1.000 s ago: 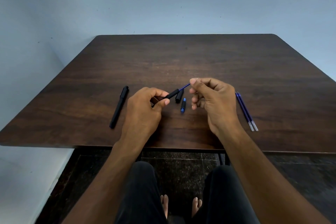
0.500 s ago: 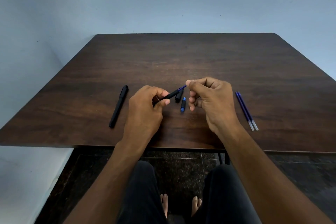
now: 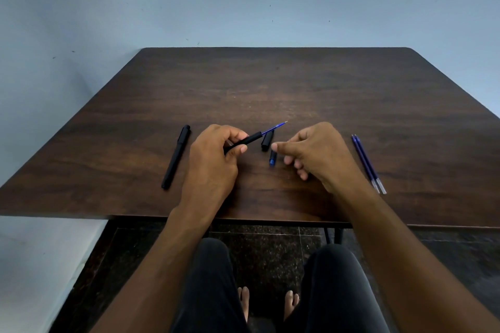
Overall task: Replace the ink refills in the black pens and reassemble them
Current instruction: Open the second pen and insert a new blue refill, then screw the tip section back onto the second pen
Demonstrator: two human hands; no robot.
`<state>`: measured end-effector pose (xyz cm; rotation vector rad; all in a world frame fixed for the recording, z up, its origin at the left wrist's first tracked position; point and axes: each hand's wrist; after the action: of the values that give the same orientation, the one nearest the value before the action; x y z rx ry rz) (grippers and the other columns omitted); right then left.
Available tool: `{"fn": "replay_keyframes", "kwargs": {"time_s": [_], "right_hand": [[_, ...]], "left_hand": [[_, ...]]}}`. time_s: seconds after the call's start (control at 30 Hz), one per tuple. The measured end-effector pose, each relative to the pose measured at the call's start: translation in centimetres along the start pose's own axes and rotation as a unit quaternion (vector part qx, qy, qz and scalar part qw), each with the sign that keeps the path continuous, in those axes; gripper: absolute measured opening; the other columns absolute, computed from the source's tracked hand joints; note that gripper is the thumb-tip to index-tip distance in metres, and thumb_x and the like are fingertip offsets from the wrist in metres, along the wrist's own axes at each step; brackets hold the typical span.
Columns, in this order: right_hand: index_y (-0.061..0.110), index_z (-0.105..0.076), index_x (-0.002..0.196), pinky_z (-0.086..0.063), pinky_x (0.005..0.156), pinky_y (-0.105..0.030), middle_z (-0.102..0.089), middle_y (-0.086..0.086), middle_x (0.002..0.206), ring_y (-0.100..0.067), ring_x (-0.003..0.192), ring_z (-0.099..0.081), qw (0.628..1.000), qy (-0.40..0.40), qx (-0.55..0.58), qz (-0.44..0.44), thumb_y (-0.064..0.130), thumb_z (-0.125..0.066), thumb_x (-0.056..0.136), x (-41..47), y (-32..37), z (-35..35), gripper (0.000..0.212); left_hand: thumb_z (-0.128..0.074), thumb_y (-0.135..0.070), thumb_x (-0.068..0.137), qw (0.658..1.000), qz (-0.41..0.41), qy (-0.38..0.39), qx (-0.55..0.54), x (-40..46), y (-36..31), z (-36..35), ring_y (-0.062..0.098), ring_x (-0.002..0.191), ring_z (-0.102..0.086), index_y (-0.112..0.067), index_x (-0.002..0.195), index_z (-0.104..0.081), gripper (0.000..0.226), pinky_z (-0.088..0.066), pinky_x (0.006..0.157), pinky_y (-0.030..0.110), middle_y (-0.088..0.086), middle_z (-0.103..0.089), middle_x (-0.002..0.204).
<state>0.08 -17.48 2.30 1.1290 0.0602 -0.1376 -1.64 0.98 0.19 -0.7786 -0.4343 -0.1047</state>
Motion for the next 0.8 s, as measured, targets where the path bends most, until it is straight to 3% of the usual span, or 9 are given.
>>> {"fn": "replay_keyframes", "kwargs": {"time_s": [0.17, 0.37, 0.43, 0.5, 0.7, 0.8], "right_hand": [[0.005, -0.065, 0.064, -0.056, 0.054, -0.032, -0.065, -0.008, 0.062, -0.018, 0.045, -0.055, 0.977, -0.032, -0.212, -0.024, 0.054, -0.084, 0.072, 0.4, 1.8, -1.4, 0.053], [0.010, -0.058, 0.061, -0.061, 0.064, -0.037, -0.072, -0.013, 0.084, -0.032, 0.071, -0.071, 0.959, -0.003, -0.274, -0.069, 0.040, -0.087, 0.071, 1.2, 3.0, -1.8, 0.042], [0.006, -0.064, 0.063, -0.056, 0.050, -0.031, -0.073, -0.012, 0.077, -0.028, 0.053, -0.068, 0.966, 0.007, -0.247, -0.078, 0.029, -0.082, 0.076, 1.1, 3.0, -1.6, 0.032], [0.003, -0.066, 0.064, -0.051, 0.045, -0.028, -0.069, -0.011, 0.065, -0.024, 0.039, -0.058, 0.977, 0.021, -0.194, -0.089, 0.023, -0.076, 0.081, 0.9, 2.7, -1.0, 0.029], [-0.010, -0.062, 0.071, -0.051, 0.037, -0.028, -0.064, -0.022, 0.064, -0.021, 0.041, -0.052, 0.991, 0.044, 0.092, -0.087, 0.006, -0.064, 0.092, 0.6, 0.7, 0.9, 0.026], [-0.011, -0.065, 0.083, -0.058, 0.046, -0.033, -0.067, -0.024, 0.072, -0.022, 0.048, -0.060, 0.974, 0.039, 0.211, -0.066, 0.000, -0.062, 0.092, 0.5, -0.2, 1.5, 0.015]], "left_hand": [[-0.074, -0.009, 0.086, 1.000, 0.001, -0.004, -0.003, 0.1, 0.2, -0.2, -0.003, 0.083, -0.054, -0.027, 0.099, -0.070, 0.022, -0.041, 0.073, 0.006, -0.017, -0.056, 0.090], [-0.074, -0.010, 0.085, 1.000, 0.002, -0.002, -0.017, -0.1, 0.3, -0.1, -0.006, 0.083, -0.054, -0.027, 0.099, -0.070, 0.022, -0.039, 0.074, 0.002, -0.018, -0.056, 0.089], [-0.074, -0.011, 0.086, 1.000, 0.004, 0.005, -0.014, -0.2, 0.2, -0.2, -0.005, 0.084, -0.054, -0.028, 0.098, -0.070, 0.022, -0.040, 0.074, 0.003, -0.018, -0.057, 0.090], [-0.074, -0.011, 0.085, 1.000, 0.005, 0.004, -0.016, -0.2, 0.3, -0.2, -0.004, 0.084, -0.054, -0.027, 0.098, -0.070, 0.021, -0.040, 0.074, 0.003, -0.017, -0.058, 0.090], [-0.075, -0.012, 0.085, 1.000, 0.012, 0.009, -0.023, -0.4, 0.4, 0.0, -0.003, 0.084, -0.055, -0.027, 0.100, -0.071, 0.022, -0.040, 0.073, 0.004, -0.016, -0.059, 0.091], [-0.075, -0.012, 0.085, 1.000, 0.012, 0.013, -0.022, -0.4, 0.3, 0.1, -0.003, 0.083, -0.055, -0.028, 0.099, -0.070, 0.022, -0.040, 0.073, 0.005, -0.016, -0.059, 0.090]]}}
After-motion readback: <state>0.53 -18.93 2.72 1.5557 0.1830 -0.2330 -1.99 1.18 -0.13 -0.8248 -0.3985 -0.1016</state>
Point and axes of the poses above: each hand's wrist, its own x-axis towards the middle knuckle, its own z-axis out of the back of the hand, y = z × x
